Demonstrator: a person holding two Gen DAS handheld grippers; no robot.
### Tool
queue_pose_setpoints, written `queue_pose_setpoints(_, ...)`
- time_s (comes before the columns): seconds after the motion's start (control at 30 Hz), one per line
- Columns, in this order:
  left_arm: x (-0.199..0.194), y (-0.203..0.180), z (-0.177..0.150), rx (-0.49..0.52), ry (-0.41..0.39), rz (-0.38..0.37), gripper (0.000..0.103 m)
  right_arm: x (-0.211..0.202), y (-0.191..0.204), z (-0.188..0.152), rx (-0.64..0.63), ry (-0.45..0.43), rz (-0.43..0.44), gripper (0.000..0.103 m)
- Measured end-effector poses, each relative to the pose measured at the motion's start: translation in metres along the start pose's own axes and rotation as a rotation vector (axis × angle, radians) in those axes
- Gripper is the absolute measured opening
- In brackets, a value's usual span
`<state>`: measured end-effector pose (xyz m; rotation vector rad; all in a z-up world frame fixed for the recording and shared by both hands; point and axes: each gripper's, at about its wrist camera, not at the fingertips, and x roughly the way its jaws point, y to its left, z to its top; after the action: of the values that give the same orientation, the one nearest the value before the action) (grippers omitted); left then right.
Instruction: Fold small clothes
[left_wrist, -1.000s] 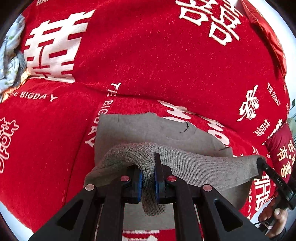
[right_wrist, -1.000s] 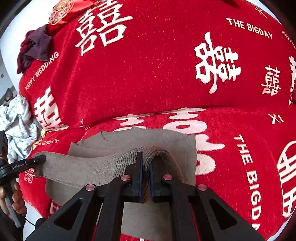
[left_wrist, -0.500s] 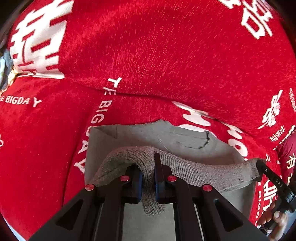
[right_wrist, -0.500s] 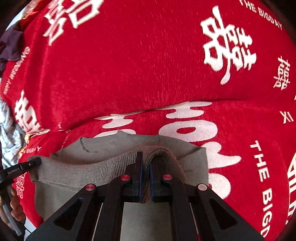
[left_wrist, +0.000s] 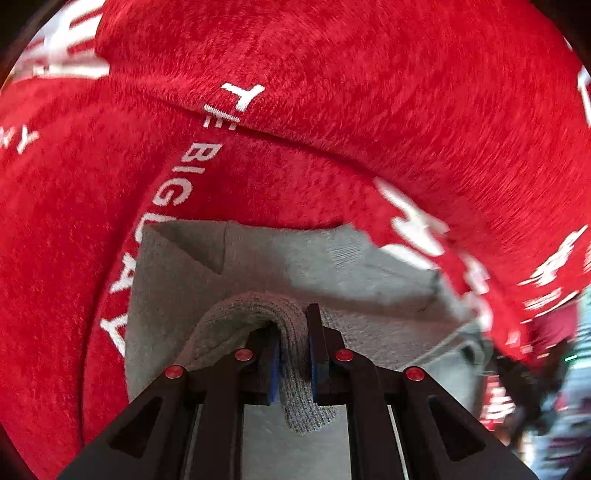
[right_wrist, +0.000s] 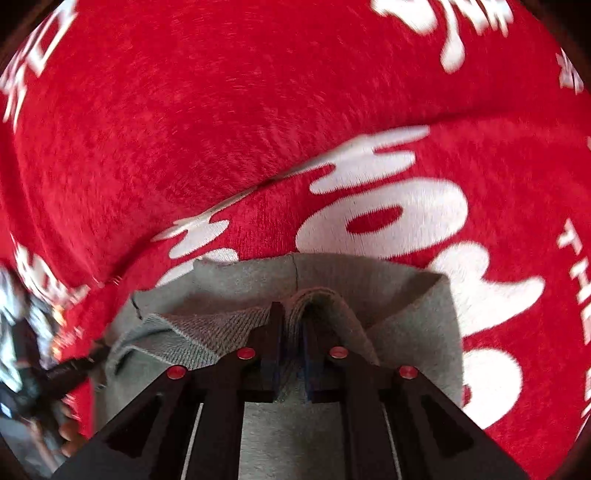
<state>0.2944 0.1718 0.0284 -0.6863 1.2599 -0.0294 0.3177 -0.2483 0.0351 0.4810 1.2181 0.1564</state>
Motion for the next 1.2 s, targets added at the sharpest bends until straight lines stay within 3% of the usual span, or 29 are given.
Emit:
queue_pose_setpoints(0.03, -0.008, 0.005, 0.003, -0.038, 0.002, -0.063, 0.011, -0.004, -0.003, 0.001, 0.023, -0.010, 0.016, 0.024)
queue_pose_setpoints(0.1, -0.018, 0.015, 0.008, -0.097, 0.018, -0.163, 0.012, -0.020, -0.007, 0.002, 0.051, -0.080, 0.033, 0.064)
queue_pose_setpoints(0.13, -0.023, 0.021, 0.010, -0.135, 0.029, -0.221, 0.013, -0.030, -0.009, 0.001, 0.061, -0.136, 0.036, 0.073)
queue_pose_setpoints(0.17, -0.026, 0.024, 0.012, -0.153, 0.030, -0.248, 0.025, -0.040, -0.009, 0.000, 0.068, -0.188, 0.033, 0.081)
queue_pose_setpoints(0.2, -0.032, 0.025, 0.012, -0.158, 0.016, -0.256, 0.033, -0.052, -0.009, -0.003, 0.069, -0.247, 0.028, 0.081)
queue_pose_setpoints(0.27, -0.045, 0.025, 0.012, -0.152, -0.037, -0.237, 0.087, -0.061, -0.005, -0.005, 0.041, -0.252, 0.037, 0.081)
queue_pose_setpoints(0.33, -0.056, 0.024, 0.013, -0.155, -0.093, -0.260, 0.101, -0.065, 0.006, -0.011, -0.043, -0.234, 0.019, 0.081)
queue_pose_setpoints(0.4, -0.059, 0.026, 0.017, -0.179, -0.084, -0.287, 0.101, -0.063, 0.027, -0.024, -0.198, -0.229, -0.050, 0.081)
queue_pose_setpoints(0.5, -0.070, 0.025, 0.018, -0.140, -0.148, -0.142, 0.101, -0.056, 0.048, -0.037, -0.345, -0.203, -0.135, 0.081)
queue_pose_setpoints(0.6, -0.065, -0.008, -0.001, 0.100, -0.196, 0.138, 0.101, -0.045, 0.073, -0.044, -0.467, -0.169, -0.163, 0.081)
queue_pose_setpoints(0.63, -0.056, -0.024, -0.014, 0.221, -0.200, 0.228, 0.101, -0.039, 0.083, -0.046, -0.506, -0.154, -0.175, 0.081)
queue_pose_setpoints(0.7, -0.033, -0.048, -0.037, 0.415, -0.201, 0.369, 0.101, -0.015, 0.105, -0.048, -0.584, -0.083, -0.201, 0.081)
queue_pose_setpoints(0.77, -0.009, -0.064, -0.054, 0.538, -0.187, 0.446, 0.101, 0.008, 0.112, -0.048, -0.600, -0.025, -0.210, 0.081)
queue_pose_setpoints(0.87, 0.022, -0.062, -0.055, 0.561, -0.118, 0.467, 0.101, 0.034, 0.102, -0.044, -0.563, 0.057, -0.232, 0.081)
queue_pose_setpoints(1.0, 0.024, -0.023, -0.027, 0.354, -0.101, 0.381, 0.102, 0.035, 0.052, -0.026, -0.453, 0.030, -0.363, 0.082)
queue_pose_setpoints(1.1, 0.008, 0.000, -0.016, 0.238, -0.122, 0.409, 0.102, 0.015, 0.011, -0.013, -0.333, 0.024, -0.311, 0.081)
queue_pose_setpoints(1.2, -0.015, -0.003, -0.025, 0.218, -0.166, 0.373, 0.102, -0.011, 0.013, -0.019, -0.347, -0.027, -0.363, 0.081)
